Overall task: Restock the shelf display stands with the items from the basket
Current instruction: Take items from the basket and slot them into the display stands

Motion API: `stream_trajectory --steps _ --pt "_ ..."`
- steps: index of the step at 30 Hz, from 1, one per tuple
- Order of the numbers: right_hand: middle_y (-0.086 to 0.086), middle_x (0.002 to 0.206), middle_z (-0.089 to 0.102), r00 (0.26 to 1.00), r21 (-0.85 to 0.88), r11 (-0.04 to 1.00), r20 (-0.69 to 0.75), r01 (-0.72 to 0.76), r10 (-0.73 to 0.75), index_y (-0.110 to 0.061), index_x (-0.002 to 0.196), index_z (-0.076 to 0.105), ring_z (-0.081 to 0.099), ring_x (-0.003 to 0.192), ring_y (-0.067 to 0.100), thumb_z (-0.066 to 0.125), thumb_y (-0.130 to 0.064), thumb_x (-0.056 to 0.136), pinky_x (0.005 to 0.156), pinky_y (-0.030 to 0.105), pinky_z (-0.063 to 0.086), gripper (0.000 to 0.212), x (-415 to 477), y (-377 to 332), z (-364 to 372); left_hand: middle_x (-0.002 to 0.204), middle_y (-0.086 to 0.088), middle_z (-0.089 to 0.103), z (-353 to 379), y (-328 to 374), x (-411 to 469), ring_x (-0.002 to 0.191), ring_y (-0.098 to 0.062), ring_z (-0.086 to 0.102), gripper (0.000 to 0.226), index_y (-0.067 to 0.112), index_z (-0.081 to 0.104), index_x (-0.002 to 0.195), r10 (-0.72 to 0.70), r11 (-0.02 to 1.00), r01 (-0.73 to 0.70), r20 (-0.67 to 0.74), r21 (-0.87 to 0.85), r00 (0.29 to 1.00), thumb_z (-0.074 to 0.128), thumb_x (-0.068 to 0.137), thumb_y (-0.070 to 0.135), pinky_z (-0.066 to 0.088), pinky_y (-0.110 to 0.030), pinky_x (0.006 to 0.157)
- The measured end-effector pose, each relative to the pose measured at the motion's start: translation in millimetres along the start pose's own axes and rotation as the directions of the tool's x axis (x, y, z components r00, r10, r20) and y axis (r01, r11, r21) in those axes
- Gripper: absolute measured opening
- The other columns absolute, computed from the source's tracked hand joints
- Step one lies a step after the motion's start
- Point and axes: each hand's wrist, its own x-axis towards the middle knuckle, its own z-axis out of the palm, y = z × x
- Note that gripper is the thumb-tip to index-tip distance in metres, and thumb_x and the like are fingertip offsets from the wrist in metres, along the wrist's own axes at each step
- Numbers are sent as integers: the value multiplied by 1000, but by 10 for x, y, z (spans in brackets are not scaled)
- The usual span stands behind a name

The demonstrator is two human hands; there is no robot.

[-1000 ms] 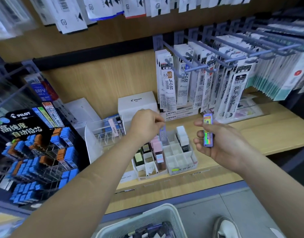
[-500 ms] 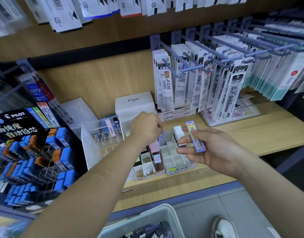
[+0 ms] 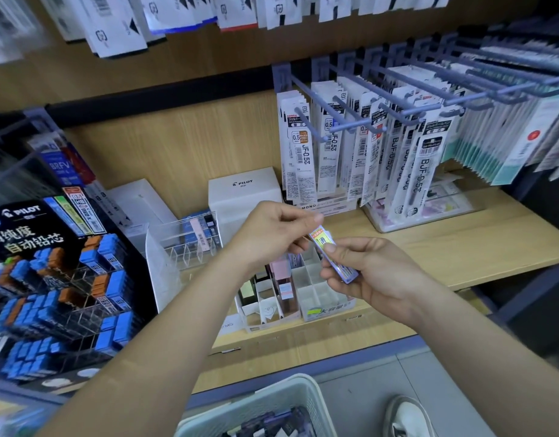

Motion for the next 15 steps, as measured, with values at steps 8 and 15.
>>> stream_trajectory --steps 8,15 --pt "13 80 71 999 19 1000 -40 16 -15 -7 88 69 69 62 18 65 -6 88 57 24 56 4 -27 -96 -53 67 -5 69 -160 17 8 55 -9 63 10 6 71 93 76 996 -84 -189 -34 979 66 85 1 54 -18 59" --pt "9 77 65 969 -40 999 -243 31 -40 -6 98 69 62 62 17 57 -4 94 56 25 50 13 12 -98 -233 74 -1 70 -258 -78 246 63 -9 66 15 13 74 98 161 878 -49 -198 476 967 67 86 7 57 -20 70"
